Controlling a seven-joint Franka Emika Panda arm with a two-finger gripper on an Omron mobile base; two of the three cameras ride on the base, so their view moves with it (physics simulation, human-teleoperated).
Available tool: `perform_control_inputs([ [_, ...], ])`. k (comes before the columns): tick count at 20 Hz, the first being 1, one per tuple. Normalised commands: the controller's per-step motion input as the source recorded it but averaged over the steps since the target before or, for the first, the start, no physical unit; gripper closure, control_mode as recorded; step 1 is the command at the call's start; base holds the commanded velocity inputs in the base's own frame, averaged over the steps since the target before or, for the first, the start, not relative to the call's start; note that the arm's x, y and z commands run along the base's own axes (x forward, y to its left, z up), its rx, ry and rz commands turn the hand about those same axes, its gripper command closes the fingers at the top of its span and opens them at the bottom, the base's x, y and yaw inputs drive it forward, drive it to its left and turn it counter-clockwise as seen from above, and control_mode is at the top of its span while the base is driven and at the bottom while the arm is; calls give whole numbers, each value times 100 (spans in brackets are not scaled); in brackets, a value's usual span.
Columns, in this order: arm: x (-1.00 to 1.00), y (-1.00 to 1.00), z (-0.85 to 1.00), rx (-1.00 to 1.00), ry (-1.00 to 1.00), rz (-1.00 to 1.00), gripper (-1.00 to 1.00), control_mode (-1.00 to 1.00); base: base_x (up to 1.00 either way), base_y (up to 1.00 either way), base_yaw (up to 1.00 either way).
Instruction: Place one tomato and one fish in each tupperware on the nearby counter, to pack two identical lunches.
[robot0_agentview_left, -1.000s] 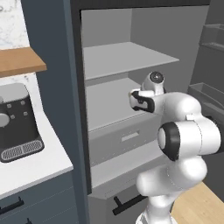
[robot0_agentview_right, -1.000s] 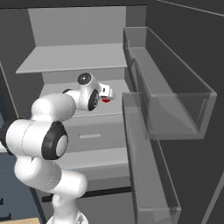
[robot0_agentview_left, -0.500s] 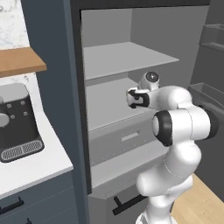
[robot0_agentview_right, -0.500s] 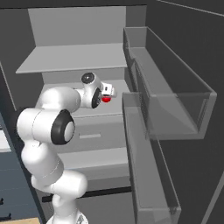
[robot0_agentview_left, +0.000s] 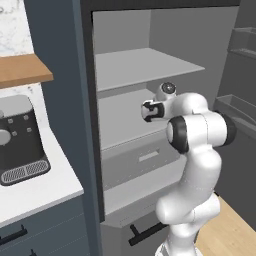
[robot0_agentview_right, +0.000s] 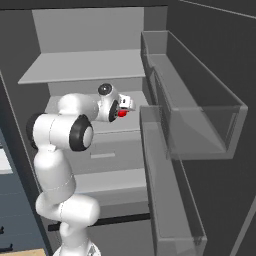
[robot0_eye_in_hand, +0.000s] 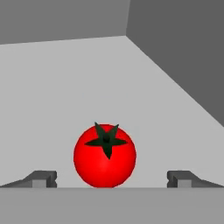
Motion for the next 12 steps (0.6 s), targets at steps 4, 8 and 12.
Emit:
perform_control_inputs([
  [4, 41, 0, -10, 0, 4, 0, -100, -100, 0, 0, 0],
  [8, 31, 0, -14, 0, 8, 0, -100, -100, 0, 0, 0],
  [12, 13, 0, -28, 0, 13, 0, -100, -100, 0, 0, 0],
])
